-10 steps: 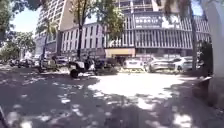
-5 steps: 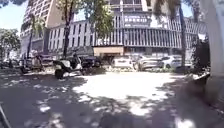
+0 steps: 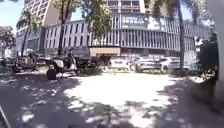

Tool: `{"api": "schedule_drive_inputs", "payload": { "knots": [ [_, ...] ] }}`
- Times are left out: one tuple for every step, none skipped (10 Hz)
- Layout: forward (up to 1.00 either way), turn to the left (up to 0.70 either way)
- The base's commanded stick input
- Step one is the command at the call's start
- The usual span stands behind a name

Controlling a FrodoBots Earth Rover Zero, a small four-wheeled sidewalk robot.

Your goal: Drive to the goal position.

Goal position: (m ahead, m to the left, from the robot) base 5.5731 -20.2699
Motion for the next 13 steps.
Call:
{"api": "schedule_drive_inputs", "payload": {
  "knots": [
    [0.45,0.0],
    [0.45,0.0],
    [0.45,0.0],
    [0.45,0.0],
    [0.45,0.0],
    [0.45,-0.11],
    [0.45,-0.27],
    [0.45,-0.27],
    [0.45,-0.27],
    [0.45,-0.27],
    [0.45,-0.13],
    [0.45,0.0],
    [0.45,0.0]
  ]
}}
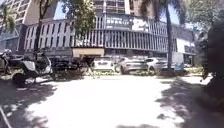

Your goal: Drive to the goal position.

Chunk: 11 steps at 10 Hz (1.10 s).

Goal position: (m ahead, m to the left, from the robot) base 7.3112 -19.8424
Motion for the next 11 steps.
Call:
{"api": "schedule_drive_inputs", "payload": {
  "knots": [
    [0.45,0.0],
    [0.45,0.0],
    [0.45,-0.01],
    [0.45,-0.22],
    [0.45,-0.27],
    [0.45,-0.27],
    [0.45,-0.18],
    [0.45,0.0],
    [0.45,0.0],
    [0.45,0.0],
    [0.45,-0.02]
  ]
}}
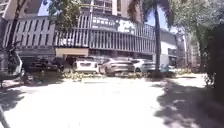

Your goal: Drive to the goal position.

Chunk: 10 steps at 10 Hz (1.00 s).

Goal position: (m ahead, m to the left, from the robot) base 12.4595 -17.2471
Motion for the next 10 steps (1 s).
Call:
{"api": "schedule_drive_inputs", "payload": {
  "knots": [
    [0.45,-0.13],
    [0.45,-0.27],
    [0.45,-0.27],
    [0.45,-0.27],
    [0.45,-0.23],
    [0.45,0.0],
    [0.45,0.0],
    [0.45,0.0],
    [0.45,0.0],
    [0.45,-0.03]
  ]
}}
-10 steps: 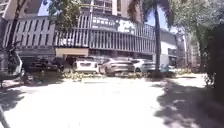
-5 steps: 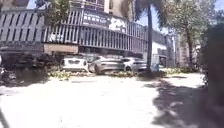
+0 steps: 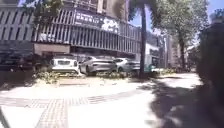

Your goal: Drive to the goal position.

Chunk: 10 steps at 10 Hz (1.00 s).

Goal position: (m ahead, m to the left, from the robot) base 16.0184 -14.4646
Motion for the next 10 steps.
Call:
{"api": "schedule_drive_inputs", "payload": {
  "knots": [
    [0.45,-0.23],
    [0.45,-0.27],
    [0.45,-0.27],
    [0.45,-0.27],
    [0.45,-0.27],
    [0.45,-0.27],
    [0.45,-0.27],
    [0.45,-0.27],
    [0.45,-0.27],
    [0.45,-0.27]
  ]
}}
